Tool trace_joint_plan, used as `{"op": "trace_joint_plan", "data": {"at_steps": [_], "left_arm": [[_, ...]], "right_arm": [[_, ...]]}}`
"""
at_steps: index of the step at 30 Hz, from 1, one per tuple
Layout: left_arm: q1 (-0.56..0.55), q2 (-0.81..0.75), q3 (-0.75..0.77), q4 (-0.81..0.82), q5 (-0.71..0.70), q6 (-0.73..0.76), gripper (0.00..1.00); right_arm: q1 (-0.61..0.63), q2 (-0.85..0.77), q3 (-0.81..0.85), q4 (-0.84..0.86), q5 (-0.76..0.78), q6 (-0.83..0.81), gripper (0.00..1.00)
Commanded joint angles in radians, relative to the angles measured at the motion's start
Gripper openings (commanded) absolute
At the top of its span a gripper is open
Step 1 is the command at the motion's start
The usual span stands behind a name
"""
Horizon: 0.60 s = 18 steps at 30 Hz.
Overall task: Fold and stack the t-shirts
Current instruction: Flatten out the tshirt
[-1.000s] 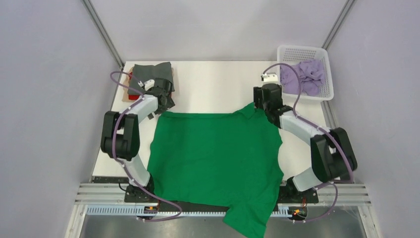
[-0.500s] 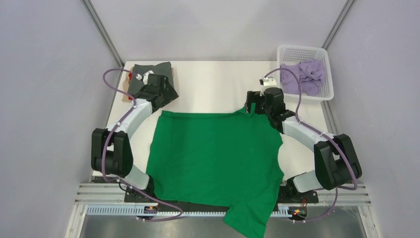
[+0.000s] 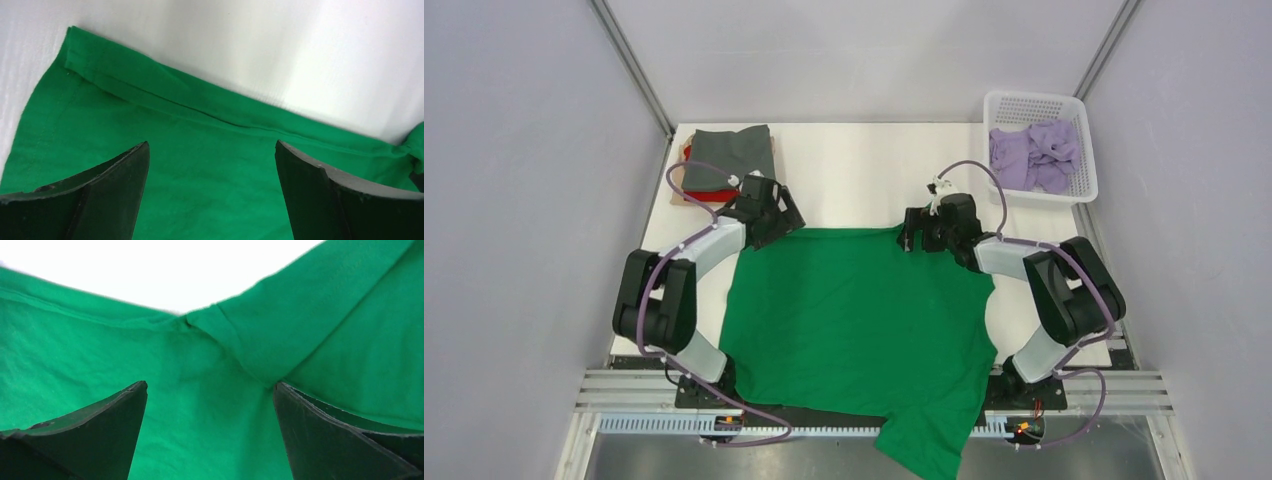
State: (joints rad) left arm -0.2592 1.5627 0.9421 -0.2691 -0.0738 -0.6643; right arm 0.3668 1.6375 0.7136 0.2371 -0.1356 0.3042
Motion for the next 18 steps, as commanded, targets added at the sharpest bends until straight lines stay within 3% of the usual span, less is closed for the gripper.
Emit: {"op": "trace_joint_plan", "data": {"at_steps": [1, 14, 18], "left_arm": [[0.005, 0.064, 0.025, 0.055, 0.013, 0.032, 1.0], [0.006, 0.102, 0.067, 0.011, -0.071, 0.058, 1.0], [0.008, 0.109, 0.08, 0.0, -0.082, 0.055, 1.0]], "right_arm": [[0.012, 0.072, 0.096, 0.047, -0.034, -0.003, 0.98], [0.014, 0.302, 0.439, -0.021, 0.053, -0.143, 0.98], [0.013, 0.39, 0.541, 0.003, 0.012, -0.169, 0.98]]}}
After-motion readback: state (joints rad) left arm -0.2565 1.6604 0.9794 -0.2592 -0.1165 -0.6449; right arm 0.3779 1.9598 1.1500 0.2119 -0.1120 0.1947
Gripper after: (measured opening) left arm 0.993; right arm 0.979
